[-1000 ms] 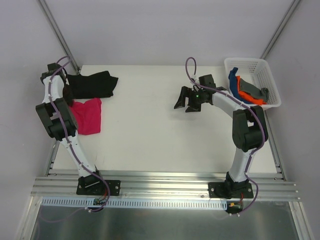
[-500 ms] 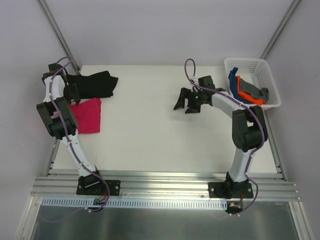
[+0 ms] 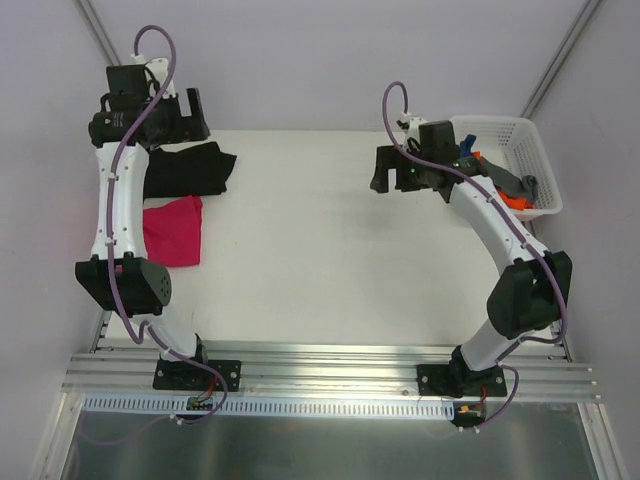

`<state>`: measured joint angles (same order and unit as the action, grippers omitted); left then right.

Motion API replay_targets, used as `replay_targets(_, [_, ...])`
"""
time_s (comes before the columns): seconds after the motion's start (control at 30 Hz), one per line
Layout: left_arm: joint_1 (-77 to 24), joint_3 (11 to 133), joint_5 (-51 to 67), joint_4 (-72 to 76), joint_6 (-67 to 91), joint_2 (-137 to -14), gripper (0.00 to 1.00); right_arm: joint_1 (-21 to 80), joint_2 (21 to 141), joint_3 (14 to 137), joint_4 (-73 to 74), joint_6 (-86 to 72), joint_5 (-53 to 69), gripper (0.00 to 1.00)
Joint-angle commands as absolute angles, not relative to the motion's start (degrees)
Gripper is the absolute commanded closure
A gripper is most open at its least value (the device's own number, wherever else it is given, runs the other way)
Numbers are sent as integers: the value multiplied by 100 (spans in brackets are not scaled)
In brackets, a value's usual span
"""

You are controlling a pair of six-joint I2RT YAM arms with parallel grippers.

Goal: Fold and stack the t-shirts
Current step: Neatly place the folded tshirt to the corner

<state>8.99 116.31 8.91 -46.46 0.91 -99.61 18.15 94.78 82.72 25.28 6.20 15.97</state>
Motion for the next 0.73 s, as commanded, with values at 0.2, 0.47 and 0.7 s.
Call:
replay_targets(0.2, [-339, 10048, 2452, -4720, -289, -8826, 1, 1863, 8513, 9952, 5266, 1431, -1907, 1])
replay_targets(0.47, [-694, 9237, 2269, -4764, -474, -7928, 1, 1714, 7049, 9095, 4912, 1529, -1942, 1])
replay_targets(0.7, [-694, 9466, 1530, -4781, -764, -7866, 1, 1294, 6505, 8878, 5045, 1565, -1864, 3])
